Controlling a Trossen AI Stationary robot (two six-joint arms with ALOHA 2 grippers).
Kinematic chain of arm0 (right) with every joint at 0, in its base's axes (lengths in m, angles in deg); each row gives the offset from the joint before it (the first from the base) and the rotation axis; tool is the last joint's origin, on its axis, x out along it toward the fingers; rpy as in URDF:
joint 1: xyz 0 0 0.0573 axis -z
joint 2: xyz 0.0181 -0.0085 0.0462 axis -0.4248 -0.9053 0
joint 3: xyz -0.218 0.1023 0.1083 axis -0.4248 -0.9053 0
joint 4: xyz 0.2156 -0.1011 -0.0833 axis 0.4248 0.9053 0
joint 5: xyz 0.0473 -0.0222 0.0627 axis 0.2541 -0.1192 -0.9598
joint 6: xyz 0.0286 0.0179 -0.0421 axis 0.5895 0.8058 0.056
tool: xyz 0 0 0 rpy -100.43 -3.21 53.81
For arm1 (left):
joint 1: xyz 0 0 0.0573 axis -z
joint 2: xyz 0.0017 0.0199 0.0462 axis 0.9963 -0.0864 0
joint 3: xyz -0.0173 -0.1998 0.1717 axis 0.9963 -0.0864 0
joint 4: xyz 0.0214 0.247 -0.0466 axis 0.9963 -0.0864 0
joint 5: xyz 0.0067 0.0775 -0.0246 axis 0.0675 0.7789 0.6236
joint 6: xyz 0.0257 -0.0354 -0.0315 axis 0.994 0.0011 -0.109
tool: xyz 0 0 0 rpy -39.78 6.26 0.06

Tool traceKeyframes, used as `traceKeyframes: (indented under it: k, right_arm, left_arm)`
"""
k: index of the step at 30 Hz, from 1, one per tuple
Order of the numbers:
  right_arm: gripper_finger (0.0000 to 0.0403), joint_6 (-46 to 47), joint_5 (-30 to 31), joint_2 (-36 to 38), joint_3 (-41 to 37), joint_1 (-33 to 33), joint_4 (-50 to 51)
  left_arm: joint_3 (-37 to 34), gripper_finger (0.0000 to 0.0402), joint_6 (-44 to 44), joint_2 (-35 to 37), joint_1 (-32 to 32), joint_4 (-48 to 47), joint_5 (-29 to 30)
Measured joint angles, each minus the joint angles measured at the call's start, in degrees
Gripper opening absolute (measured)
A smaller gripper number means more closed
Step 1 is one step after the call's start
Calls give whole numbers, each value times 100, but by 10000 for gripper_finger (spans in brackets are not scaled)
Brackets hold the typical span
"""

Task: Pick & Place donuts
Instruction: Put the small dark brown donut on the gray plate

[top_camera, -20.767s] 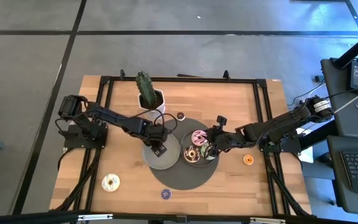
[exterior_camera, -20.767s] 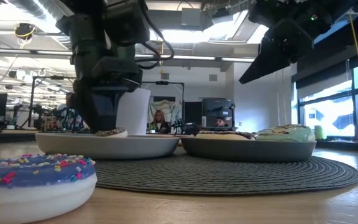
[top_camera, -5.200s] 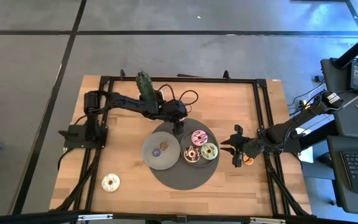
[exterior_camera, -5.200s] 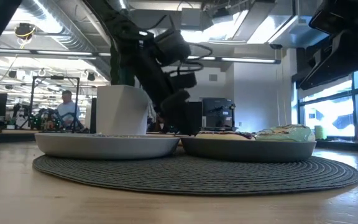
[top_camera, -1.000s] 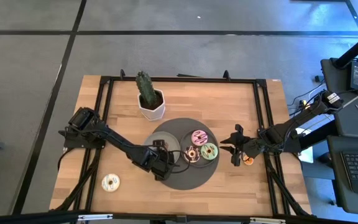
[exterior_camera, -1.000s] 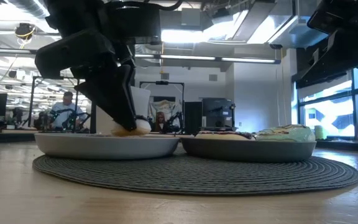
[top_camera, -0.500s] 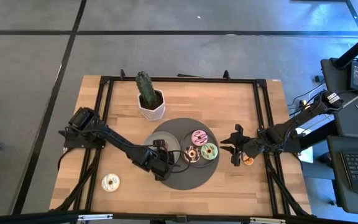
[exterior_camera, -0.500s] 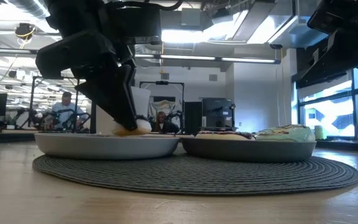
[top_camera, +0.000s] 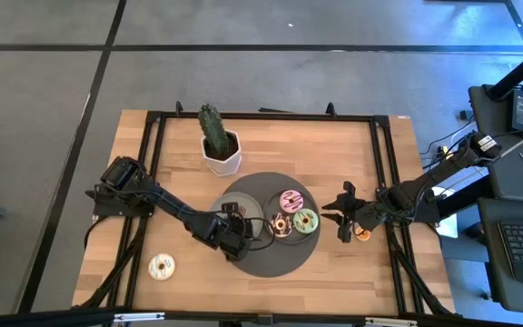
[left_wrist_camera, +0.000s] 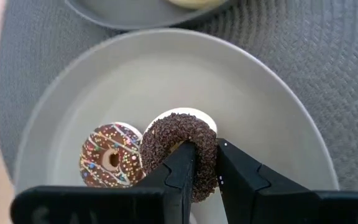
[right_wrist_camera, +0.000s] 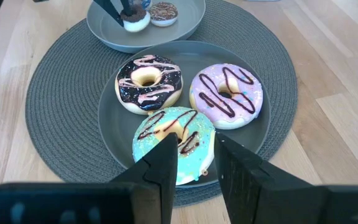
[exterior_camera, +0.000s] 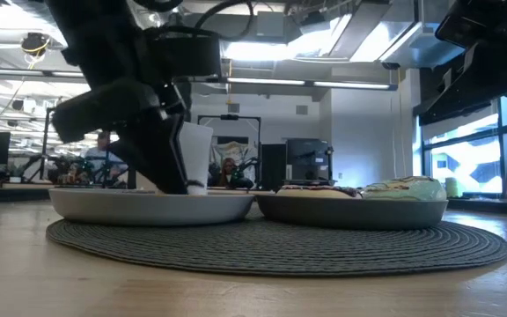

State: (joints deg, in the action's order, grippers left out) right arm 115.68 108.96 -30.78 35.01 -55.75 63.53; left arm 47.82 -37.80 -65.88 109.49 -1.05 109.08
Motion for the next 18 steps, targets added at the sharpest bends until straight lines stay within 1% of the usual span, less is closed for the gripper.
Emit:
traceKeyframes:
  k: [6, 11, 14, 18]
  right_arm:
    - [108, 0, 0, 0, 0, 0, 0]
    - [108, 0, 0, 0, 0, 0, 0]
    - [108, 0, 0, 0, 0, 0, 0]
    - [108, 0, 0, 0, 0, 0, 0]
  left_arm:
    - [2, 59, 6, 2, 2, 7, 60]
    - [2, 59, 16, 2, 2, 4, -146]
    - [2, 60, 16, 2, 2, 3, -158]
    - [2, 78, 16, 2, 0, -3, -432]
